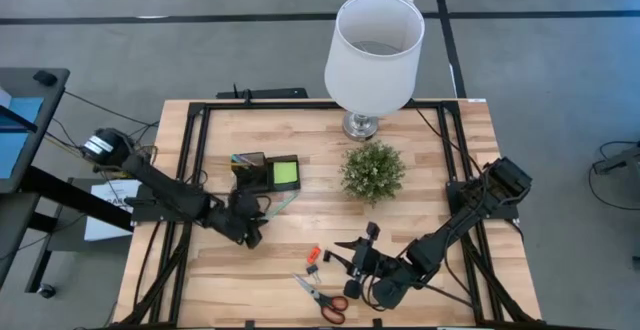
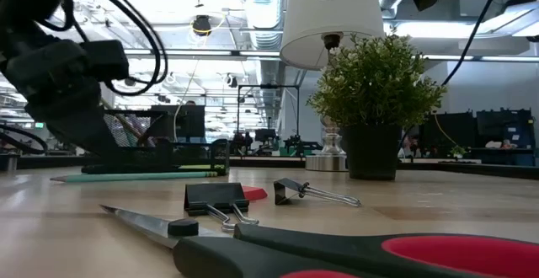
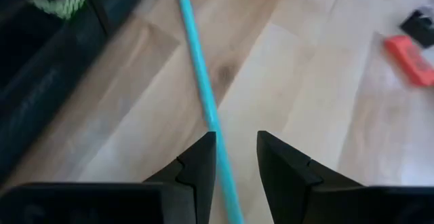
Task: Pick and place office supplies into organizer
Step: Put the blue pencil into the black desk organizer
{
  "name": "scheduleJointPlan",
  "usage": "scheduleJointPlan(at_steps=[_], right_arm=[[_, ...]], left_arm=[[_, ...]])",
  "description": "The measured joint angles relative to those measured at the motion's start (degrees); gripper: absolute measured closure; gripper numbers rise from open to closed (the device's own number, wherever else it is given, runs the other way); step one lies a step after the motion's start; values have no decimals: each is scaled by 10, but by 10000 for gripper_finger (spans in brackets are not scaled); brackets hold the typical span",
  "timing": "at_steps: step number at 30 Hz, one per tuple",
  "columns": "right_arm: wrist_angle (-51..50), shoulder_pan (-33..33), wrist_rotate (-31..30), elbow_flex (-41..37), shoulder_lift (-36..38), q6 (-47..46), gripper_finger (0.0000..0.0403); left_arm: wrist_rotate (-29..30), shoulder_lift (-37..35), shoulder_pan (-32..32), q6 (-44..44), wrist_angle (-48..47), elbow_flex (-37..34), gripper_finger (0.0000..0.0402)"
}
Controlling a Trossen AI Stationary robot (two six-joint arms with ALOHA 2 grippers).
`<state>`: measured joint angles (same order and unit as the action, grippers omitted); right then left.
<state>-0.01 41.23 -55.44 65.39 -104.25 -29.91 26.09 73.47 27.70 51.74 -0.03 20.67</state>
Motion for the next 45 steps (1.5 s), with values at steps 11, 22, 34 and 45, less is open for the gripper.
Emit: scheduleJointPlan(at_steps=[11, 22, 34, 45], right_arm=[[0, 8, -1, 0, 0, 0, 285], [-14, 14, 0, 0, 0, 0, 285], [-48, 14, 0, 0, 0, 11, 285], [-55, -18, -1, 0, 0, 50, 285]], left_arm=[[216, 267, 87, 151, 0, 97, 301], [300, 341, 135, 206, -9, 127, 301], [312, 344, 145, 279, -21, 127, 301], [316, 348, 164, 309, -7, 125, 301]])
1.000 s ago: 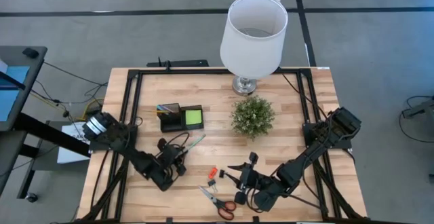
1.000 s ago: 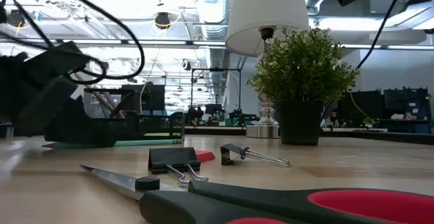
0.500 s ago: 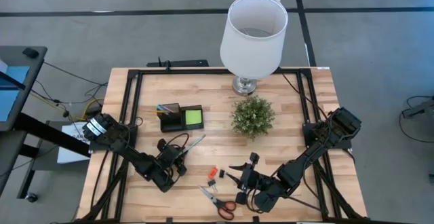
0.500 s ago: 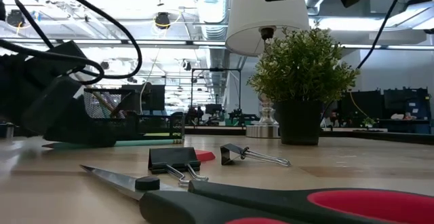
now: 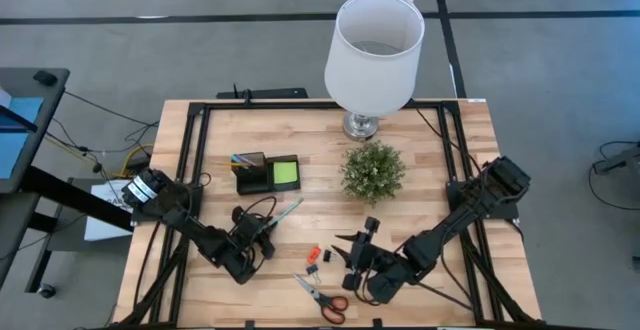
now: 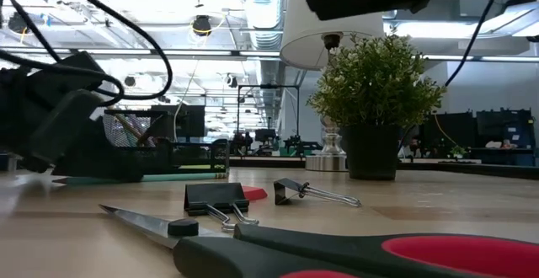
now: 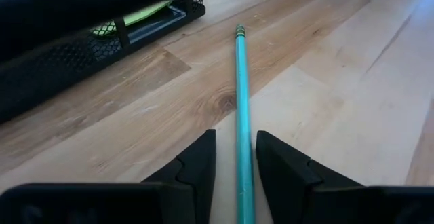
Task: Pick and place office supplies into organizer
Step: Put the blue pencil into the black desk organizer
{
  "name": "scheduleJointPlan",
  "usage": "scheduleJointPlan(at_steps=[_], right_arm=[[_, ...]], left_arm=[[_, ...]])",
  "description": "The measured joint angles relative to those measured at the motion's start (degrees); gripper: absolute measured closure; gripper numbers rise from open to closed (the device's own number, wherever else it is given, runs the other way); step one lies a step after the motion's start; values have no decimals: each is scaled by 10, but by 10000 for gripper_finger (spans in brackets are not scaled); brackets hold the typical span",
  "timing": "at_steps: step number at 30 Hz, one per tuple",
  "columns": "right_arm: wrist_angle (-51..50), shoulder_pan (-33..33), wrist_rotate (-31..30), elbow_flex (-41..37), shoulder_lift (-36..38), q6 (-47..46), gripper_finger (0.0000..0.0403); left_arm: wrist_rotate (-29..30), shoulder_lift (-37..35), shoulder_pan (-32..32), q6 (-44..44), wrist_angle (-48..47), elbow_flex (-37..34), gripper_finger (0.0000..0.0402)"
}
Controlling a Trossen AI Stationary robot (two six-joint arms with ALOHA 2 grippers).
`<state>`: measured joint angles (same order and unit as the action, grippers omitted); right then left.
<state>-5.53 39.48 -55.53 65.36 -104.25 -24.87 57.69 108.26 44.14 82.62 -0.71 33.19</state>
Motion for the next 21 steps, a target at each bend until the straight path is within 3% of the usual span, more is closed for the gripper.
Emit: scheduleJointPlan(at_steps=[4, 8, 10, 16, 21], right_arm=[[-1, -17, 1, 0, 0, 0, 285], [-1, -30, 2, 0, 0, 0, 285], [-1, -35, 3, 0, 0, 0, 285], [4, -39, 17, 0, 0, -1, 285], [4, -38, 17, 0, 0, -1, 285]], left_arm=[[51, 46, 32, 43, 2, 6, 301], [185, 132, 47, 65, -9, 60, 301], [222, 167, 44, 76, -38, 106, 301], [75, 156, 19, 145, -237, 184, 301], [7, 116, 14, 153, -276, 182, 301]])
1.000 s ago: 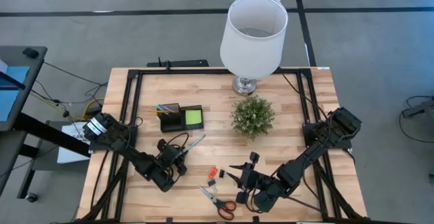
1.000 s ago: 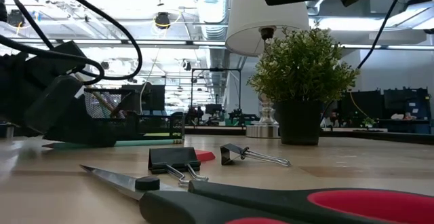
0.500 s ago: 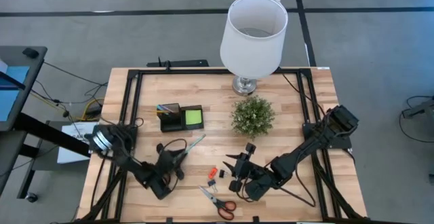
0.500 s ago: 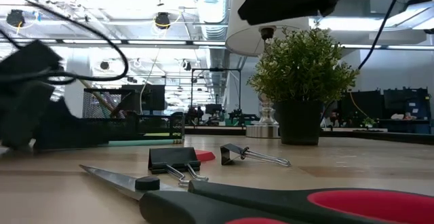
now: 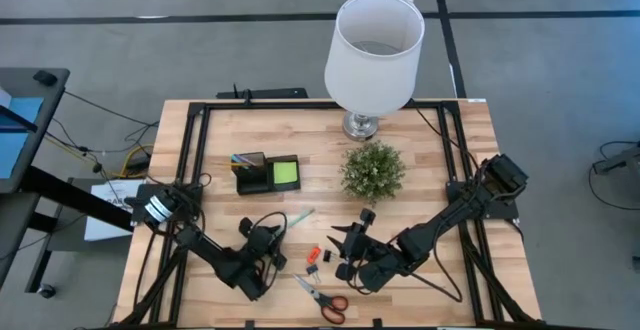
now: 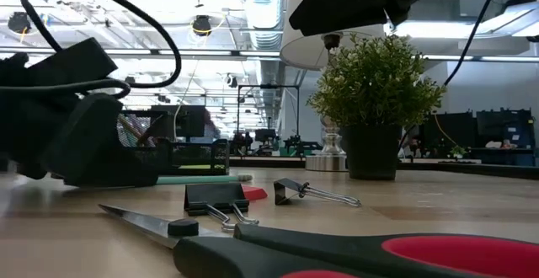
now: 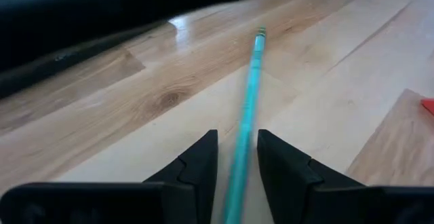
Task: Pick and place office supplies into organizer
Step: Put the blue pencil into the black desk organizer
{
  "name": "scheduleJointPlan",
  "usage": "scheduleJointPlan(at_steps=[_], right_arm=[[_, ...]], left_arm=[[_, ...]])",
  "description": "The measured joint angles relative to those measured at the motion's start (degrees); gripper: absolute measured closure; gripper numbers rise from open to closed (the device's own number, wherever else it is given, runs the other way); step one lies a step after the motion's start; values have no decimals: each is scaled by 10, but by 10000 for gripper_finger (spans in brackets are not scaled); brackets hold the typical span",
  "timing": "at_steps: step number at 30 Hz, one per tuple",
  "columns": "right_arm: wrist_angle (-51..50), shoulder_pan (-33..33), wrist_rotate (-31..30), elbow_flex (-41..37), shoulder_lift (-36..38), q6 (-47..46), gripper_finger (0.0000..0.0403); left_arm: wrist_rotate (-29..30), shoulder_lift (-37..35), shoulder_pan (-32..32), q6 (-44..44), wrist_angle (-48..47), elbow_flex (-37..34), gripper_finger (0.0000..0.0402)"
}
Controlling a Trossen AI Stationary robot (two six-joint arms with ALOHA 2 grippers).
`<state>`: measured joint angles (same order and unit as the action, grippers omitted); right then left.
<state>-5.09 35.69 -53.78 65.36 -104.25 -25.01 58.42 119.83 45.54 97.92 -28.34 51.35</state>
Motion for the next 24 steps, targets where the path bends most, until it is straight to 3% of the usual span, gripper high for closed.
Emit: scheduleJointPlan(at_steps=[4, 8, 16, 24], right_arm=[[0, 3, 0, 0, 0, 0, 285], [-3, 12, 0, 0, 0, 0, 285], [-6, 35, -1, 0, 0, 0, 285], [-9, 42, -2, 0, 0, 0, 285]], left_arm=[[5, 0, 0, -11, 21, -4, 301], [56, 24, 2, -60, 67, -6, 301], [84, 39, 6, -42, 84, -21, 302], [90, 39, 18, -75, 108, -25, 342]])
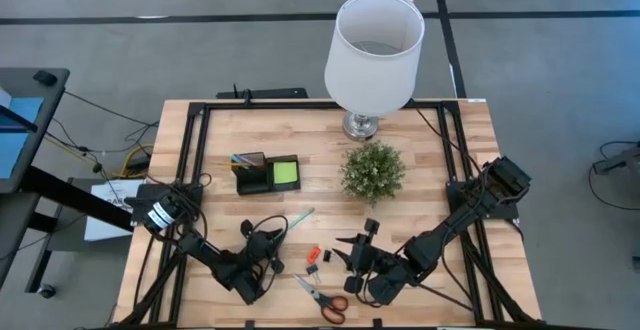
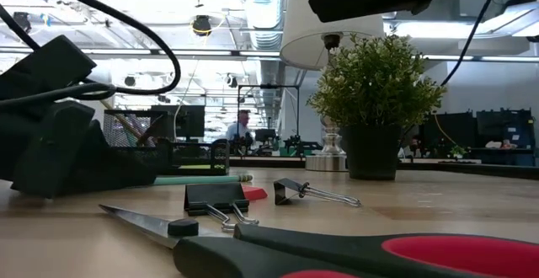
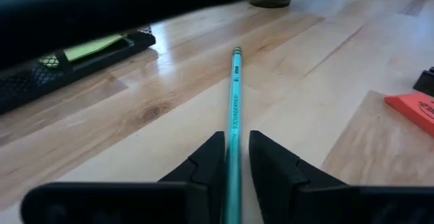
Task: Pick and place office supplies into organizer
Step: Put the blue pencil into the black desk organizer
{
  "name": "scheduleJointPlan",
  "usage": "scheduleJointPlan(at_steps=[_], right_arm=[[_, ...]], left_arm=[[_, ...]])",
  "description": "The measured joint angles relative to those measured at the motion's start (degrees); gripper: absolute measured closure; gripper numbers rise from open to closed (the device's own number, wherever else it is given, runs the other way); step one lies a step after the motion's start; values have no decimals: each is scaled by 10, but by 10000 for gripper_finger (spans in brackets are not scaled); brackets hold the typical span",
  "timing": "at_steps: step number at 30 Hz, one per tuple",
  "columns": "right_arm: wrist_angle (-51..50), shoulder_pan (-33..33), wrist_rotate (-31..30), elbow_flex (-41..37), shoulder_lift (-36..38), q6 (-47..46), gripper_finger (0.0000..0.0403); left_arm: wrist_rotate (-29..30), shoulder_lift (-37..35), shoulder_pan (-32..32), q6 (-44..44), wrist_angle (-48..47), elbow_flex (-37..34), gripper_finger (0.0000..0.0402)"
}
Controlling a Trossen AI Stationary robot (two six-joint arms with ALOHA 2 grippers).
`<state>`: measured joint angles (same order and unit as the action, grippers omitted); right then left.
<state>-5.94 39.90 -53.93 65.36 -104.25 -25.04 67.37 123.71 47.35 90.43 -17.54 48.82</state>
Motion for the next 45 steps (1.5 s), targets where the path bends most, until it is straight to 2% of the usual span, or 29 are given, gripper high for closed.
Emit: scheduleJointPlan(at_steps=[6, 16, 22, 27, 29, 34, 38, 45], right_arm=[[4, 0, -1, 0, 0, 0, 285], [4, -3, -1, 0, 0, 0, 285], [4, -2, -1, 0, 0, 0, 285], [4, -2, -1, 0, 0, 0, 285], [4, -4, -1, 0, 0, 0, 285], [4, -4, -1, 0, 0, 0, 285], [4, 1, -1, 0, 0, 0, 285], [-1, 6, -1, 0, 0, 0, 285]], left_arm=[[-26, -16, -2, -24, -5, 0, 355], [-44, -29, -20, -88, -6, 0, 335], [-36, -28, -20, -89, 27, -3, 386], [-31, -28, -15, -74, 50, -6, 391], [-48, -41, -12, -61, 44, -6, 391], [-162, -134, -17, -31, -53, -5, 394], [-272, -246, -35, -79, -192, 4, 399], [-348, -393, -103, -188, -419, 100, 399]])
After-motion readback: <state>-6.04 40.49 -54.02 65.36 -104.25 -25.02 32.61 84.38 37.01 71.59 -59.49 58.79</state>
